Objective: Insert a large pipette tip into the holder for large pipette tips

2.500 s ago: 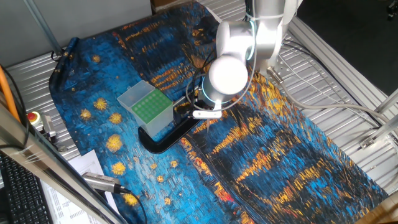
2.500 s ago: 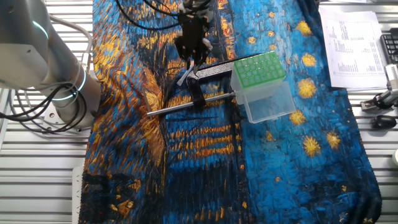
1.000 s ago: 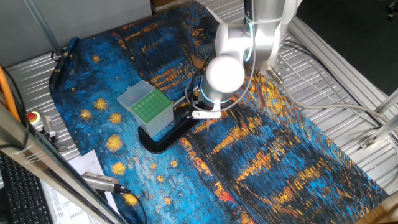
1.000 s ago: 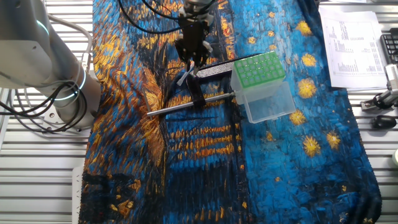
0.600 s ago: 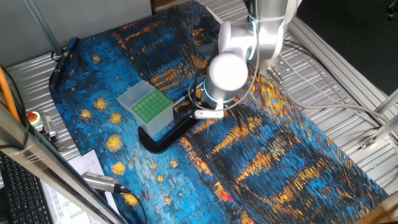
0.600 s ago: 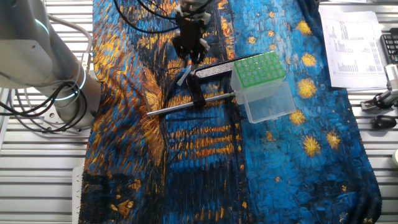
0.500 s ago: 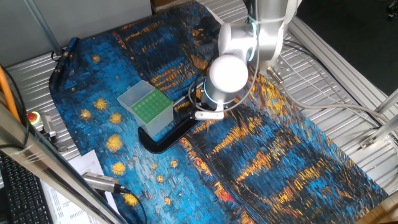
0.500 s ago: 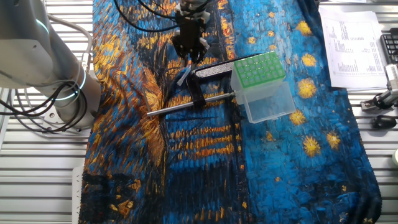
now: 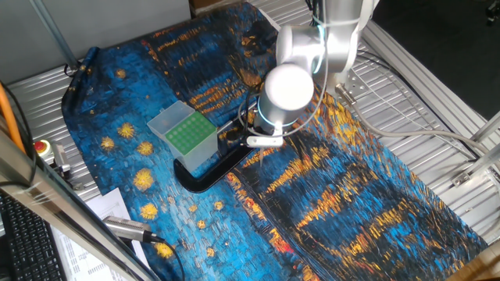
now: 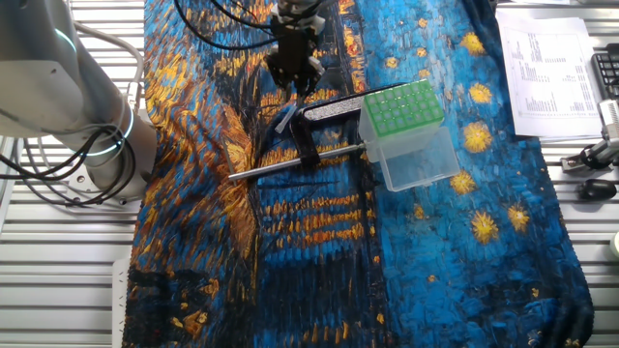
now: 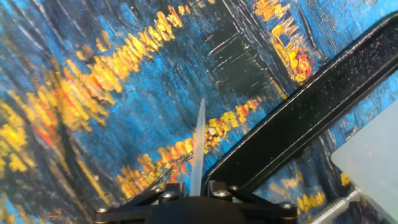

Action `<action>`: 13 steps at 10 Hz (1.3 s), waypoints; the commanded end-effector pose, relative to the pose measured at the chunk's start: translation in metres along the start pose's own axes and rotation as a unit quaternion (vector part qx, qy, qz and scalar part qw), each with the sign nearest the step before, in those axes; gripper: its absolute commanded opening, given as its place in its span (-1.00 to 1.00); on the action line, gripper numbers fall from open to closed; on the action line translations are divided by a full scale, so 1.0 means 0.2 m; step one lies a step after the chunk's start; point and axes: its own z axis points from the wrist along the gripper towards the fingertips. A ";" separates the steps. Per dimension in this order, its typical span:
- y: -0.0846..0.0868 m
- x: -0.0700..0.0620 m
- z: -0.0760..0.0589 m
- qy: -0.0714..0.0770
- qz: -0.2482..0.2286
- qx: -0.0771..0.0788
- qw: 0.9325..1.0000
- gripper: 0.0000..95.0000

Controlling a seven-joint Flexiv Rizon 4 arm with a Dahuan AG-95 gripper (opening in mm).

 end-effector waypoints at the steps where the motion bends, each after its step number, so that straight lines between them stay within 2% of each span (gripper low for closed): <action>1: 0.00 -0.04 0.01 0.002 0.006 0.001 1.000 -0.60; 4: -0.02 -0.08 0.01 0.004 0.007 0.001 1.000 -0.60; 13: 0.00 -0.12 0.06 0.001 0.008 0.003 1.000 -0.60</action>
